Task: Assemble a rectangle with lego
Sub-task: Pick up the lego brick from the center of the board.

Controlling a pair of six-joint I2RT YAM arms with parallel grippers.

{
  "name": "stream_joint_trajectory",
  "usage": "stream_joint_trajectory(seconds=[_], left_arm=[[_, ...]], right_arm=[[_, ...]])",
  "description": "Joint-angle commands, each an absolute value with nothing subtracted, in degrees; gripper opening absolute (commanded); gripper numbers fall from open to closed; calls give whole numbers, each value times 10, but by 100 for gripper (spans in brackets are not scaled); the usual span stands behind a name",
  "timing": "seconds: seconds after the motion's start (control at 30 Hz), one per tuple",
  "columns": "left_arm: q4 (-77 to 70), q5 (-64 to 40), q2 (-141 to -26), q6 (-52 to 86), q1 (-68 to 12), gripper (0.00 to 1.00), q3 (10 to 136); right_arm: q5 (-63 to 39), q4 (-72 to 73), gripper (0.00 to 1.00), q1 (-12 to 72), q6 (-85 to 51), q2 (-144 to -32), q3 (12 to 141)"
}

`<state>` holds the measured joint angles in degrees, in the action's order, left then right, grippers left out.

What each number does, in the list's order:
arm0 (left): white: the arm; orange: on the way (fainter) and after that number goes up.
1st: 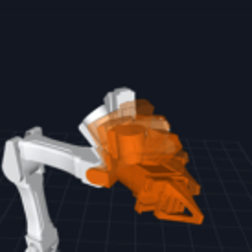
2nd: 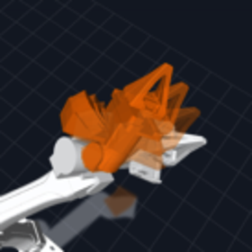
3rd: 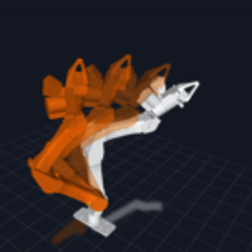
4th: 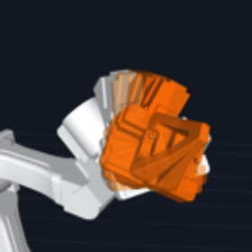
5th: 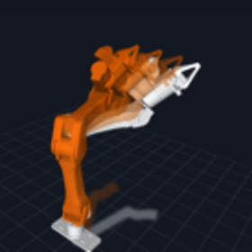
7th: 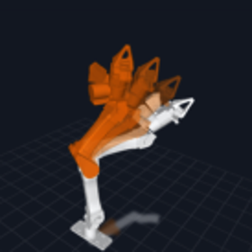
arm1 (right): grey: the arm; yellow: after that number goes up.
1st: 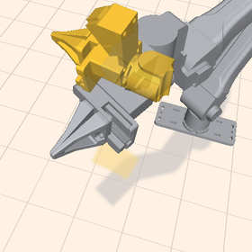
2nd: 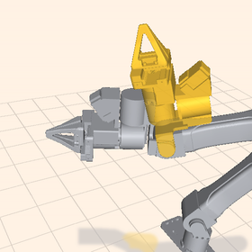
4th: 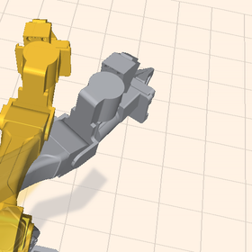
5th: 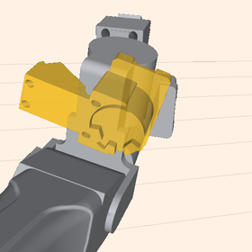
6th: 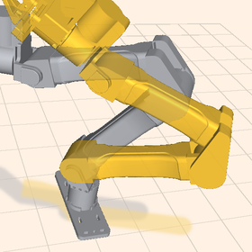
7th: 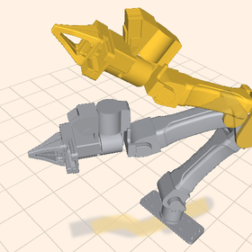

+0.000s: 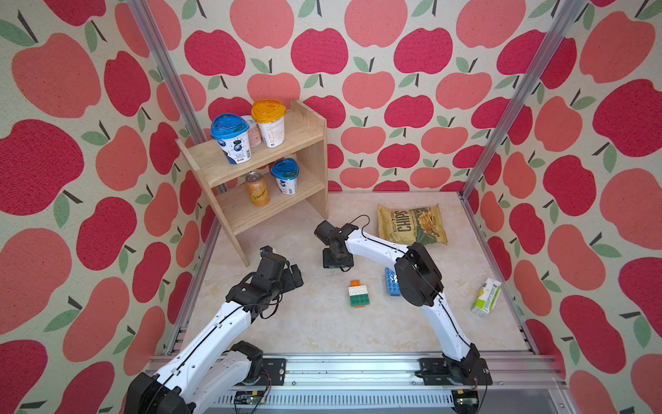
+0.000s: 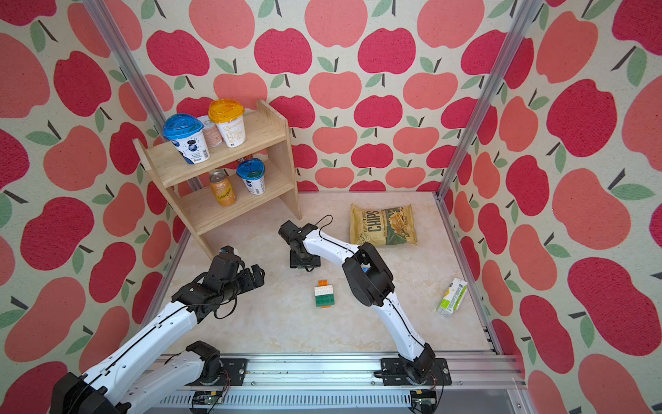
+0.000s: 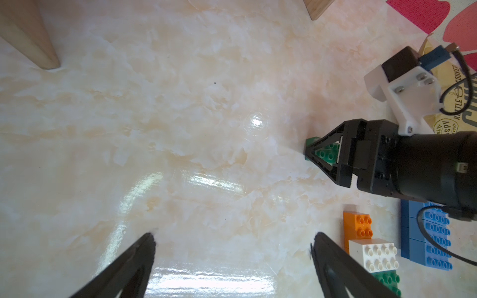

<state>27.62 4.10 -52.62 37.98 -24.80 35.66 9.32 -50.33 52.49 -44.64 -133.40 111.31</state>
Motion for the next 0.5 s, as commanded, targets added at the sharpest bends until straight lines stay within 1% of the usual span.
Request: stream_joint_trajectory(seconds=[0.0, 0.07, 0.2, 0.47], left_arm=[[272, 43, -531, 374, -245, 97, 360], [268, 38, -536, 373, -245, 97, 360], [240, 24, -552, 360, -257, 97, 357], [71, 1, -538, 305, -348, 97, 284]], right_arm=[[103, -503, 44, 531, -441, -1287, 1100], [115, -506, 42, 534, -439, -1269, 1087], [121, -489, 40, 537, -440, -1213, 1015], [118, -479, 37, 536, -442, -1113, 888]])
